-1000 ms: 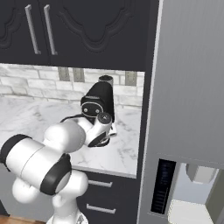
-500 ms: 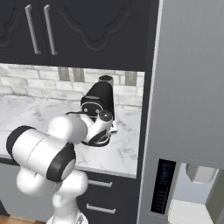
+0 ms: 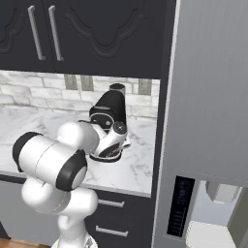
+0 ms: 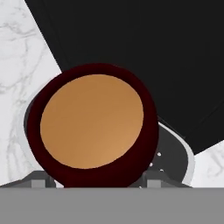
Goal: Pick up the brewed coffee from the coffee machine and place it next to the breakfast plate on the dining counter.
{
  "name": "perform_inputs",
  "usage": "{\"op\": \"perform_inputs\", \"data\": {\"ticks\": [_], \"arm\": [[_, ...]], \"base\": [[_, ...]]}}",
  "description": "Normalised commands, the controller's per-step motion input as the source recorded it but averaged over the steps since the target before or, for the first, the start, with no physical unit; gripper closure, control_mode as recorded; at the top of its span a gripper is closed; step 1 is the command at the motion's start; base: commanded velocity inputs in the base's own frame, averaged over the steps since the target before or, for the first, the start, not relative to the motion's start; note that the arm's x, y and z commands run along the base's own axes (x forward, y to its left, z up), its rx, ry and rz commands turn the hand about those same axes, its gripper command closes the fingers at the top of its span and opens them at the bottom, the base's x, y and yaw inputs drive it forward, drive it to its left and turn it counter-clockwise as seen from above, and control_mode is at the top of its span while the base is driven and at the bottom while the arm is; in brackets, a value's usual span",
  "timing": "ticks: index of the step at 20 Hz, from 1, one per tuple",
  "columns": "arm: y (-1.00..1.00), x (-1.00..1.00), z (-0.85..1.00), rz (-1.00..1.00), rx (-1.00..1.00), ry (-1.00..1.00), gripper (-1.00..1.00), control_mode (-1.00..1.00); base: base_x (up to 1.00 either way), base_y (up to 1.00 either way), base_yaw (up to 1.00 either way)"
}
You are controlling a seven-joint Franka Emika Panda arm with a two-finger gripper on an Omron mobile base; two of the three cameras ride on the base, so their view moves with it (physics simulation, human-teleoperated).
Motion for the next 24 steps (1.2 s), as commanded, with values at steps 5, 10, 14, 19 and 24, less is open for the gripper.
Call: {"op": "perform_inputs", "data": {"ticks": [5, 10, 14, 19, 24], "arm": [[0.0, 0.0, -0.14, 0.08, 0.0, 0.0, 1.0, -1.0], [0.02, -0.01, 0.0, 0.07, 0.0, 0.0, 1.0, -1.0], [0.1, -0.11, 0.01, 0.03, 0.0, 0.01, 1.0, -1.0], [0.27, -0.35, 0.02, 0.0, -0.04, 0.01, 1.0, -1.0], [0.32, -0.52, 0.03, 0.0, -0.07, 0.0, 1.0, -1.0]], "base": [[0.0, 0.0, 0.0], [0.0, 0.0, 0.0], [0.0, 0.0, 0.0], [0.0, 0.0, 0.0], [0.0, 0.0, 0.0]]}}
